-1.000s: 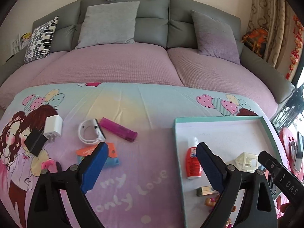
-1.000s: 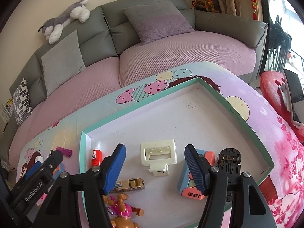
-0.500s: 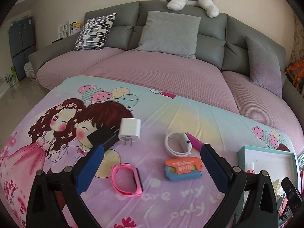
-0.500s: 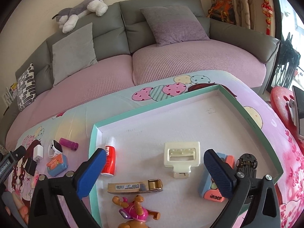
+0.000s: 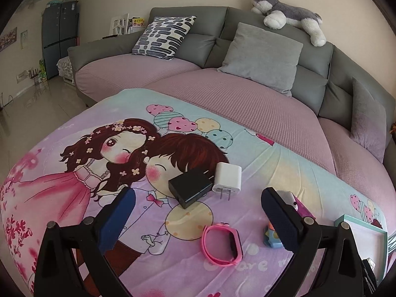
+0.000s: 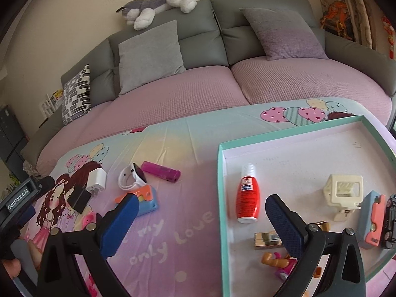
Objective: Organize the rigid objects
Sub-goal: 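Withdraw both tools from the tray toward the remaining objects, then grasp the pink watch band with the right tool while the left tool reaches the black charger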
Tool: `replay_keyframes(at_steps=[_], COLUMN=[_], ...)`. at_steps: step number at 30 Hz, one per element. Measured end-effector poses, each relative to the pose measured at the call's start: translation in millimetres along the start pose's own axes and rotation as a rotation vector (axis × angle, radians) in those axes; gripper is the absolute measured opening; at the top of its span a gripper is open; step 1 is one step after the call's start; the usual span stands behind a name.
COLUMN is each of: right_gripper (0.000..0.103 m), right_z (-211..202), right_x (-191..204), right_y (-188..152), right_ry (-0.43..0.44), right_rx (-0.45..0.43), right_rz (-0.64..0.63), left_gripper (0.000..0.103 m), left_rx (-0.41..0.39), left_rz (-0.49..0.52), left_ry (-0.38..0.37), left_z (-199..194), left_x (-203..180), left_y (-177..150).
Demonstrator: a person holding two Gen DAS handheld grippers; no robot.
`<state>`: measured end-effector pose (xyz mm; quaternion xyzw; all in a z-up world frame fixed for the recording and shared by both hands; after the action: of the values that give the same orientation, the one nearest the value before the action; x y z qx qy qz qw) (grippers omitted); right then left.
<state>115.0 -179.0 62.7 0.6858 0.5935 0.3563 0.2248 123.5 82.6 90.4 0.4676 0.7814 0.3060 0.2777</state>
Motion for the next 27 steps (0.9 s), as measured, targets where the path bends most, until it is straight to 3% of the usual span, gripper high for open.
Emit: replay_keyframes(at_steps=[7, 16, 27], right_gripper=[0.103, 0.103, 0.103], right_z=[17, 38, 62], right_x=[46, 104, 133], right_y=[-14, -37, -54], right_ry=[0.058, 0.154, 0.168], right_rx=[0.049, 0.114, 0.194], right_rz=[-0.111, -0.215, -0.275], left_gripper=[0.101, 0.101, 0.101], left_rx=[-0.015, 0.026, 0.147], left_rz=[-0.073, -0.107, -0.075], left_ry=[0.027, 0.079, 0.092], left_z=[2, 13, 48], left_x=[38, 74, 91], left_y=[5, 4, -5])
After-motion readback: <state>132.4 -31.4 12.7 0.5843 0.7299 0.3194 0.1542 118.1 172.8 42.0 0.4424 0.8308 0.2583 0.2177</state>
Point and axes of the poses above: each gripper's, at about its wrist camera, not at the fingertips, and z roughly the way its jaws point, x to its left, y to its top, the point moved 1 cm from there along z, roughly the way its jaws point, and after that the axes turned 1 degree about -x, right-handed, at the moved point
